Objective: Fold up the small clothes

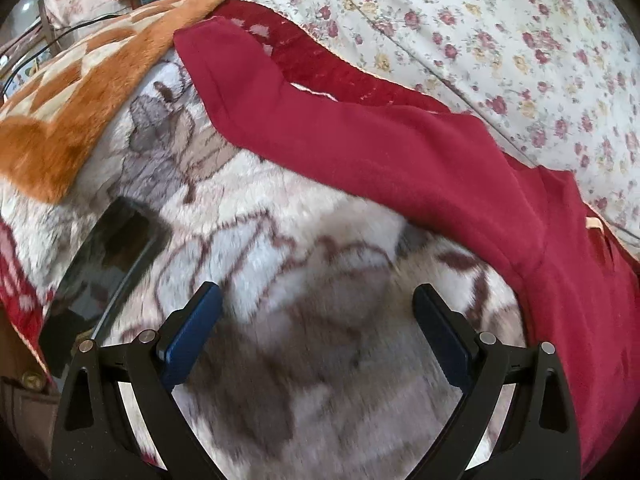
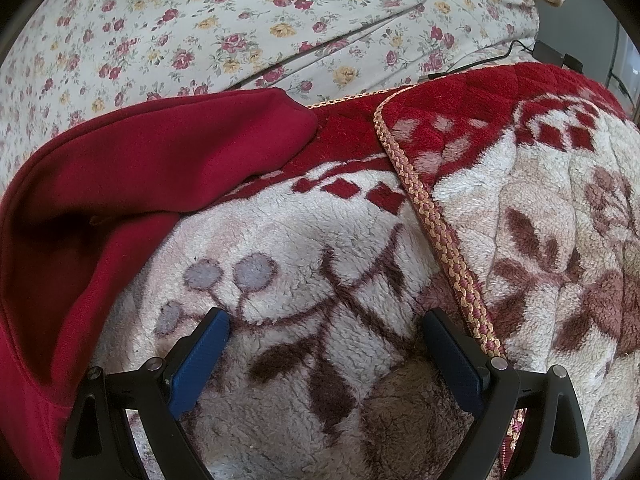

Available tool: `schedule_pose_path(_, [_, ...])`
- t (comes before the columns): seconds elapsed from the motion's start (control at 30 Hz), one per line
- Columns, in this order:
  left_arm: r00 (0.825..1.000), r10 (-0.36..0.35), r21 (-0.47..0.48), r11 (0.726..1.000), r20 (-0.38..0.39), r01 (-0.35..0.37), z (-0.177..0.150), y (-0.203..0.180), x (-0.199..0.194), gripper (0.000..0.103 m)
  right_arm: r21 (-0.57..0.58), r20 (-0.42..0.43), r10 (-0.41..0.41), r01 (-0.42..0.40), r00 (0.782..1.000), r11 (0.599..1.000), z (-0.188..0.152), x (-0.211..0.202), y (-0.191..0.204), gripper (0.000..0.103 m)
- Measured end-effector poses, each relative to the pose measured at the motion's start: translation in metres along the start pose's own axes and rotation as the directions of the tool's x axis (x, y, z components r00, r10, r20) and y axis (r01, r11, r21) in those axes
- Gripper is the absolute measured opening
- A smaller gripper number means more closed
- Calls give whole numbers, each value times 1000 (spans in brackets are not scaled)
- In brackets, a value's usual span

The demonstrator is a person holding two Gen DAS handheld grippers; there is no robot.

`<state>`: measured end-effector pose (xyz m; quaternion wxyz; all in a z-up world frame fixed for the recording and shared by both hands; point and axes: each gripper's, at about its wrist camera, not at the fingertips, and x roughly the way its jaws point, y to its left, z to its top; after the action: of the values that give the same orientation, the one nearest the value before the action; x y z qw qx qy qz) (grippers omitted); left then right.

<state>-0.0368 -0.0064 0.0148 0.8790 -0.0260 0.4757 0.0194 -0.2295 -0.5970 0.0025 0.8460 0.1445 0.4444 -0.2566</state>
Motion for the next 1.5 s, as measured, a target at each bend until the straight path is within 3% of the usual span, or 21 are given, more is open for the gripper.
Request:
schedule_pose_path(0.2, [999,-31,96,995,43,27,-18,-20,-32,96,49,-51,27,-24,998,999,3,-14,5,96])
schedule_pose_path(0.33, [992,-84,149,986,97,69,-22,-32,-61,96,68,-14,95,-94,995,993,-6,-60,20,96])
schedule_pose_path(0.43, [986,-87,183,981,139,61,-21,-39,-81,96,41,7,160,-160,987,986,-13,-102,45,96])
schedule_pose_path(0.53, [980,-117,209,975,161,82,-22,-42,-99,96,31,16,275,-276,961,961,-23,-145,74,96])
schedule_pose_path(0.63, [976,-132,222,971,175,91,-22,-46,-112,96,31,6,392,-392,920,919,-33,-178,102,96])
schedule_pose_path(0.83, [969,-136,246,966,206,83,-22,-52,-129,96,-65,-4,509,-508,861,859,-43,-205,163,96])
schedule_pose_path(1.1, [967,-159,264,959,199,104,-27,-60,-133,96,-280,77,384,-349,920,894,-49,-201,240,96])
schedule_pose_path(1.5, [977,-156,267,957,144,113,-31,-67,-115,96,-364,71,303,-259,950,895,-56,-180,276,96])
